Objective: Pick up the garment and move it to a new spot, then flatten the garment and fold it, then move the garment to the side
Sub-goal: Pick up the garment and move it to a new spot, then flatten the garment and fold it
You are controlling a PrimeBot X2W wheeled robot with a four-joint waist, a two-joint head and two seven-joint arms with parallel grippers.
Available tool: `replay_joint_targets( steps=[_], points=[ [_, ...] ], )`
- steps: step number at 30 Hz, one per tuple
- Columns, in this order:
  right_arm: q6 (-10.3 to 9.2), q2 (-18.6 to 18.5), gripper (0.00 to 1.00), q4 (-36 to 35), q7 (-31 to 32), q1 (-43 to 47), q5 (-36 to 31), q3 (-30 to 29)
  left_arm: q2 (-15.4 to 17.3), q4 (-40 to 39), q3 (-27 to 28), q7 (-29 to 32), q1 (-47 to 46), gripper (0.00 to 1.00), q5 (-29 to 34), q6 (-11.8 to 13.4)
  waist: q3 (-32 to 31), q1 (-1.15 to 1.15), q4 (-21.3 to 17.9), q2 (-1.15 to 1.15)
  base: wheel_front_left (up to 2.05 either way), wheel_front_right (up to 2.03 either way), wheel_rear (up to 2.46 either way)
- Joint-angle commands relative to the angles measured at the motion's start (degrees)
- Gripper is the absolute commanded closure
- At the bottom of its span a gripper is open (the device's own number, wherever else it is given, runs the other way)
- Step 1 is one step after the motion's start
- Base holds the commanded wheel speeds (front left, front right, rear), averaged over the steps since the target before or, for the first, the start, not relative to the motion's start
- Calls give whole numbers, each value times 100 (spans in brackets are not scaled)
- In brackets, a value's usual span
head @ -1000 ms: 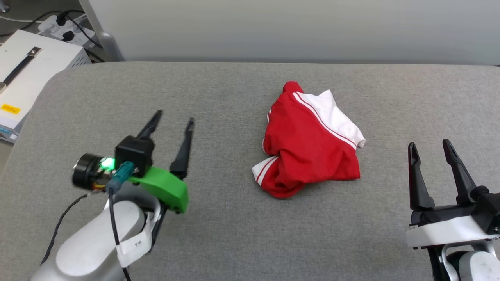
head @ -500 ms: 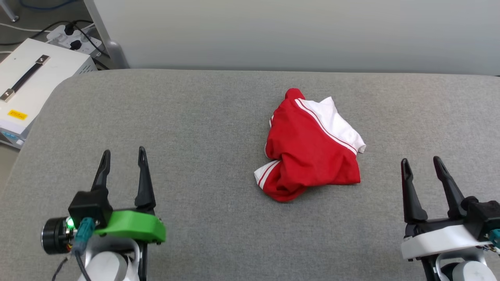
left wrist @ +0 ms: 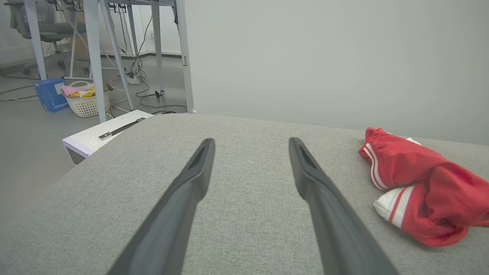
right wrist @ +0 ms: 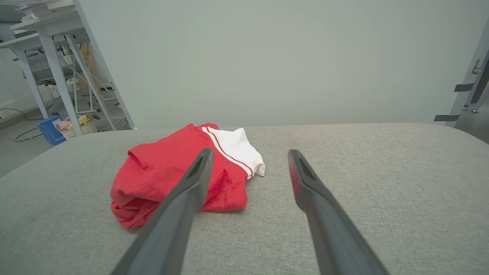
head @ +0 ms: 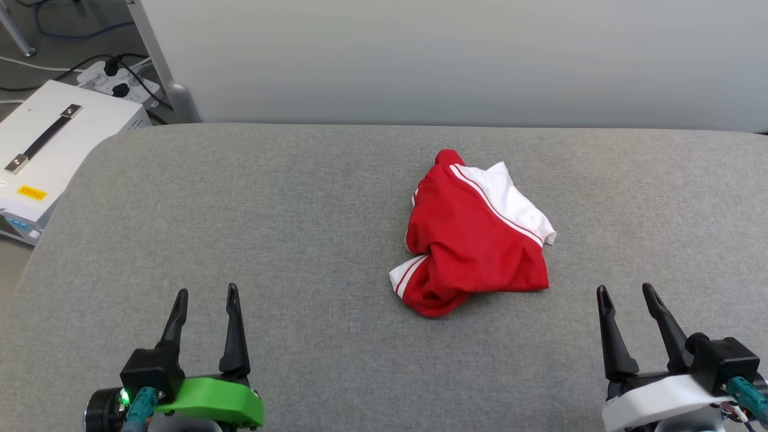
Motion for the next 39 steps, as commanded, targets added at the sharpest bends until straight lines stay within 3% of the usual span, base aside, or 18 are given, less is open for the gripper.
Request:
replay_joint_targets(
  steps=[1,9,14,22,29,32,39],
  points=[
    [-3,9,0,46,-52,91,21,16,-76,24,80,-32,105,0,92,-83,-15,0,11,0,0,0,0],
    [-3,-29,0,60,-52,24,-43,12,-339,177,444,-32,170,0,476,-441,-18,0,42,0,0,0,0],
    [-3,-181,0,-131,-52,-331,-102,-55,-389,170,512,-32,52,0,574,-518,80,0,124,0,0,0,0],
    [-3,-1018,0,-289,-52,-1917,-263,-6,-436,-71,561,-32,-274,0,667,-436,589,0,316,0,0,0,0],
    [-3,-2121,0,721,10,-3716,157,921,-447,-214,500,-32,-591,0,608,-377,1115,0,545,0,0,0,0],
    [-3,-2556,0,1208,578,-4447,571,1657,-448,-261,428,-32,-712,0,527,-314,1319,0,632,0,0,0,0],
    [-3,-3325,0,1769,3525,-5649,2352,3480,-449,-377,241,-33,-1004,0,377,-195,1810,0,839,0,0,0,0]
  ],
)
